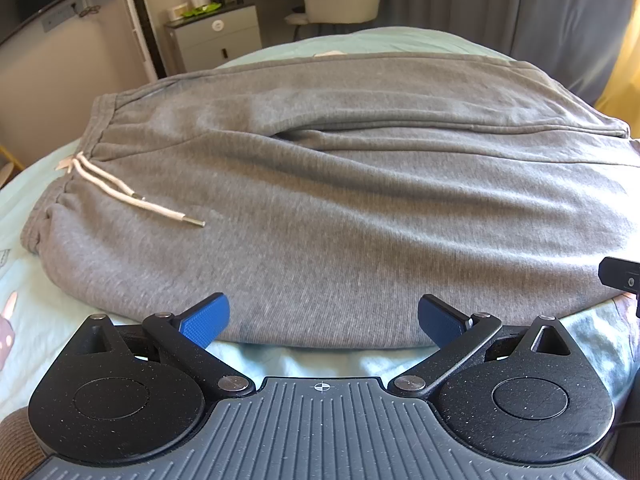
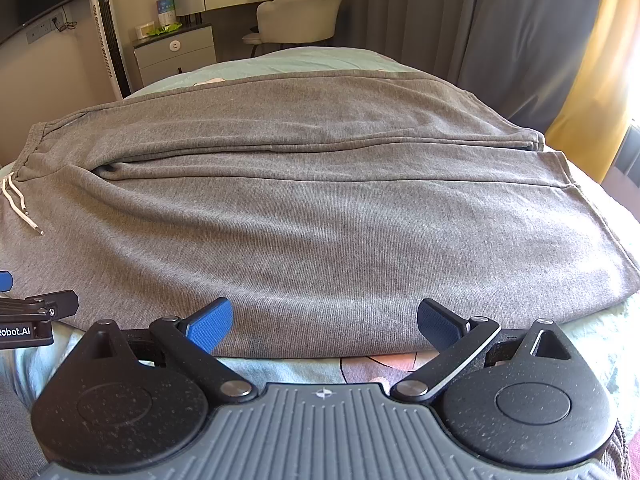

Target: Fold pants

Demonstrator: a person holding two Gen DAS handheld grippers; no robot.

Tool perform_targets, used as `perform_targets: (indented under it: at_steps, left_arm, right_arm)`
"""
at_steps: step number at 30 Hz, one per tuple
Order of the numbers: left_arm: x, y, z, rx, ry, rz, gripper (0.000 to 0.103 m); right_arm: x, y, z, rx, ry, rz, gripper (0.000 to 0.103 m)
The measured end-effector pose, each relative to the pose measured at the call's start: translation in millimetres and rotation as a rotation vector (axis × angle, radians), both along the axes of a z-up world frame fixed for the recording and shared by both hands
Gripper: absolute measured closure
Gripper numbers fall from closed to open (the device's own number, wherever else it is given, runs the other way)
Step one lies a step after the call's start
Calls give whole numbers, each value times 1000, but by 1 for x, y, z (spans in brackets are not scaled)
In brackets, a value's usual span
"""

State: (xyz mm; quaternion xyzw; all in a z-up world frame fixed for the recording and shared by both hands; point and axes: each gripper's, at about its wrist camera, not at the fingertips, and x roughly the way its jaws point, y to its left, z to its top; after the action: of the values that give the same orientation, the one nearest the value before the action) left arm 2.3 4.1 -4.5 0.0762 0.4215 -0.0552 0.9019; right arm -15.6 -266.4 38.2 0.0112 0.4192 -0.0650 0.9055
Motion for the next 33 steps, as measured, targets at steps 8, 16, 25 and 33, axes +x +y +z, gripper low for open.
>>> perform_targets:
  at_steps: [8, 16, 25, 33]
  left_arm:
    - [-1, 0, 0, 0, 3, 1, 0]
    - [-1, 0, -1, 0, 7, 2, 0]
    - [1, 0, -1, 2, 18, 6, 0]
    - [2, 0, -1, 1, 23, 7, 0]
  right_arm:
    - [0, 0, 0, -1, 0, 0, 4]
    - [0, 1, 0, -4, 1, 0, 4]
    - [1, 3, -1, -7, 4, 4, 4]
    - [1, 4, -1, -6, 4, 5, 4]
